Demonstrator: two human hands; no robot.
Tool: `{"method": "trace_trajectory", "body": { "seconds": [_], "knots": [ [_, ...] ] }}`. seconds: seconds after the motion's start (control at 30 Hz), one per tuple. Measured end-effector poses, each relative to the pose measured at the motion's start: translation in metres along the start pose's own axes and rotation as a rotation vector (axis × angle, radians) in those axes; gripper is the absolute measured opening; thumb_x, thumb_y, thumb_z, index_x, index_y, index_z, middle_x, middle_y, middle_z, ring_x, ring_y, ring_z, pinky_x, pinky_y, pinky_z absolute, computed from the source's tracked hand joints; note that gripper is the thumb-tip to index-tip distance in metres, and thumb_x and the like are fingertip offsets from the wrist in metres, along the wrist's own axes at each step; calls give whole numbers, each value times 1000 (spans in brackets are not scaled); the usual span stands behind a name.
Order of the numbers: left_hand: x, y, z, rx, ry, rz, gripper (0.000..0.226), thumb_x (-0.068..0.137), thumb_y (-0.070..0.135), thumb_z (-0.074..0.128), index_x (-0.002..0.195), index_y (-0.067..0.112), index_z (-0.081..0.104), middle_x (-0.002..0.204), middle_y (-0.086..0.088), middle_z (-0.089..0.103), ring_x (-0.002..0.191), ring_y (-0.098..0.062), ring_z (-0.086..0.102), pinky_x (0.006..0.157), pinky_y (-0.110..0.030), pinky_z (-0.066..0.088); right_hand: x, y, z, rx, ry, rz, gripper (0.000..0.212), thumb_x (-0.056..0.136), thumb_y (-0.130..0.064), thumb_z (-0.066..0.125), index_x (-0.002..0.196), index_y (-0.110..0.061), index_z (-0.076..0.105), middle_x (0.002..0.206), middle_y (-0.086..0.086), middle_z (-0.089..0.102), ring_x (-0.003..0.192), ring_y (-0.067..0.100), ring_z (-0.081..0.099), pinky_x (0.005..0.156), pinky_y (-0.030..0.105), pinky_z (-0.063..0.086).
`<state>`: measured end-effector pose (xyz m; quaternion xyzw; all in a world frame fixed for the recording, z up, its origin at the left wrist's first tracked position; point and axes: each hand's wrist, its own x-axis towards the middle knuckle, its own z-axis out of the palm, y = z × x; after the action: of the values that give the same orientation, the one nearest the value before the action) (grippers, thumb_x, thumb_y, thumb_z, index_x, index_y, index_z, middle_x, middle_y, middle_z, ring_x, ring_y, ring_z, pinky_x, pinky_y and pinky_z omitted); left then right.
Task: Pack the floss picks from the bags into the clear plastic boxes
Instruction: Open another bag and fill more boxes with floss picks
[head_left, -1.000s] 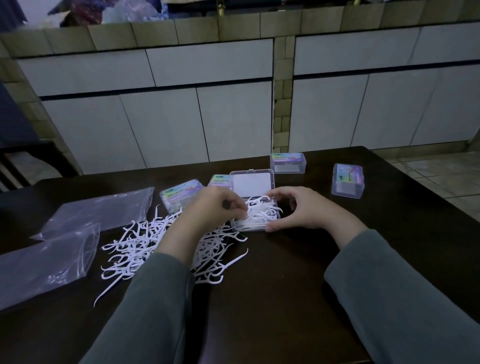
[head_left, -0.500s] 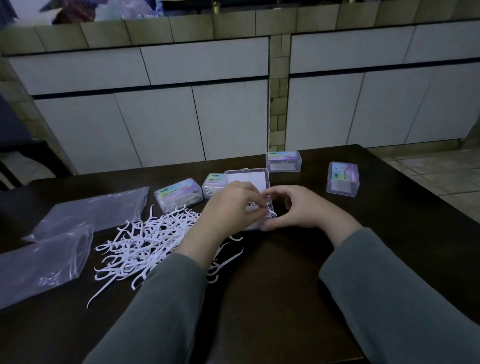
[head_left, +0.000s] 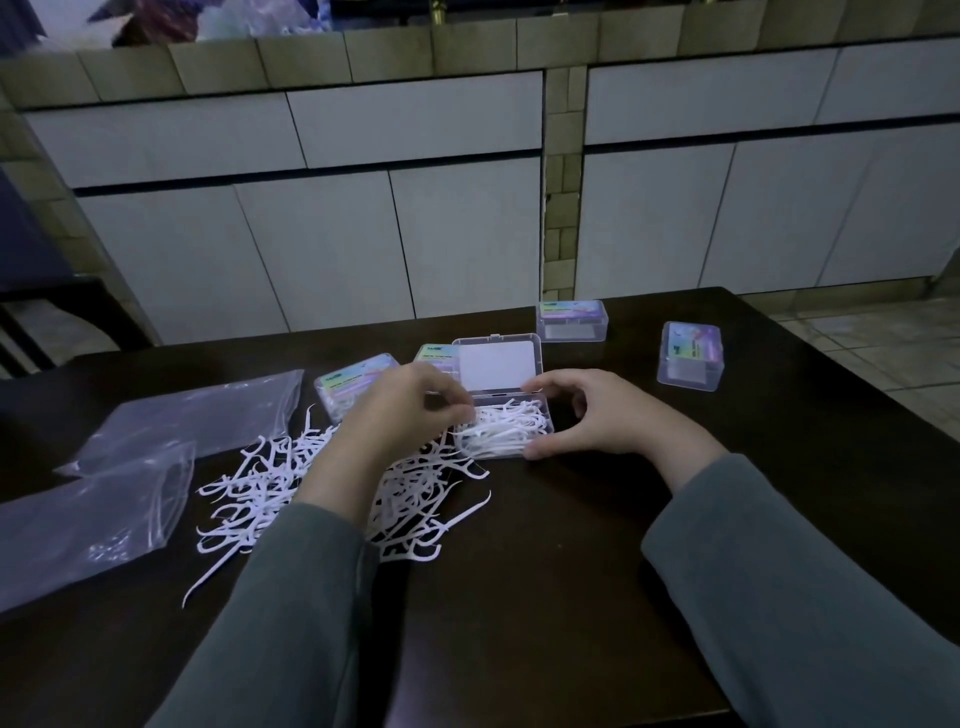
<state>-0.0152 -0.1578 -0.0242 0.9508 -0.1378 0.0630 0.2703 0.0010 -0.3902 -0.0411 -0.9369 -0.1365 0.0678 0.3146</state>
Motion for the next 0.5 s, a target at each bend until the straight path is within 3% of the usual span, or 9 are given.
{"method": "trace_trajectory", "body": {
  "seconds": [0.17,0.33,0.5],
  "knots": [
    [1,3,5,22,32,19,10,86,36,67,93,32,73,96,14,61,88,-6,56,83,-38,54,-3,-1,0,14,7,-3,76,63,-57,81,130,-48,47,132,-15,53,122,16,43,104,51,40],
    [-6,4,-8,-85,-70,29,4,78,38,74,78,36,70,90,14,62,83,-5,58,75,-29,51,-5,0,2,26,5,-7,77,62,-60,80,130,-51,45,133,-16,52,122,17,43,104,51,39],
    [-6,14,0,0,-108,28,4,80,36,72,83,34,70,93,13,61,88,-6,56,83,-31,52,-6,-1,2,7,5,-21,76,62,-62,78,130,-51,45,132,-16,52,117,15,44,103,50,40]
  ]
}}
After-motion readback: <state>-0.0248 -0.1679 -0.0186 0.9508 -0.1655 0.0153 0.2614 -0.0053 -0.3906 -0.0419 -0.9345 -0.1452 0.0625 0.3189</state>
